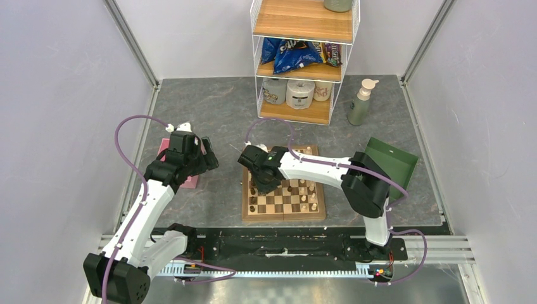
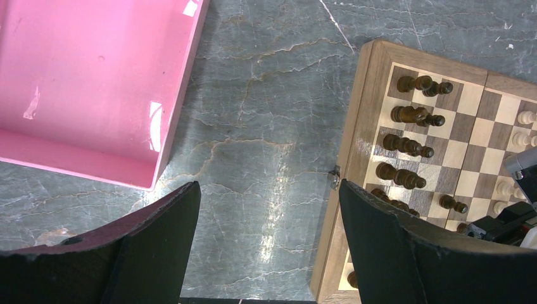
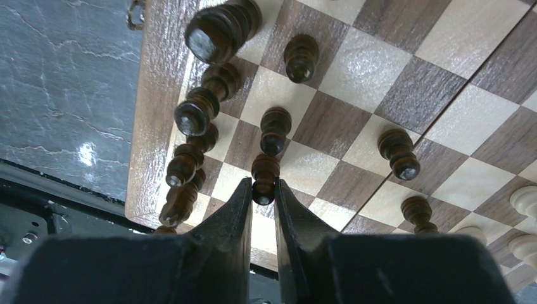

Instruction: Set up the chess pieces on the board

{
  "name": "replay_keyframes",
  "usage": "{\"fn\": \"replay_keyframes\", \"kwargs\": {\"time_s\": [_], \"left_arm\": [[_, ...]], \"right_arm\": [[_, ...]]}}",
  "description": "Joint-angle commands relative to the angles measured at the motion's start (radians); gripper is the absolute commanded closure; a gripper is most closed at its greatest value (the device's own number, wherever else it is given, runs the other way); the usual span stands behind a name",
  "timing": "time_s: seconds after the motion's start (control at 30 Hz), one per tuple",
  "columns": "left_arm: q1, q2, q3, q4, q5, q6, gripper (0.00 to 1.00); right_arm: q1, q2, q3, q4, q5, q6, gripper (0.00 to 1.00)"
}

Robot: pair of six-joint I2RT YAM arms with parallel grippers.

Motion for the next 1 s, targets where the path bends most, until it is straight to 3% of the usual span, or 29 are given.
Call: {"fn": "replay_keyframes", "kwargs": {"time_s": [0.0,0.5,0.77,0.97], "left_arm": [[0.004,-0.004,0.000,0.029,0.005,0.033,0.13],[0.005,-0.002,0.000,0.028,0.007,0.036,0.13],[0.004,0.001,0.000,0.028,0.009,0.035,0.13],[0.004,-0.002,-0.001,0.028,0.010,0.035,0.13]], "right_arm": [[0.009,0.020,0.057,0.004,0.024,0.000,0.79],[0.013,0.015,0.053,0.008,0.011,-0.009,0.78],[0.015,-0.040,0.049,0.008,0.029,-0.010,0.58],[0.008,-0.127,0.045,-0.013,0.106,-0.023,0.56]]}}
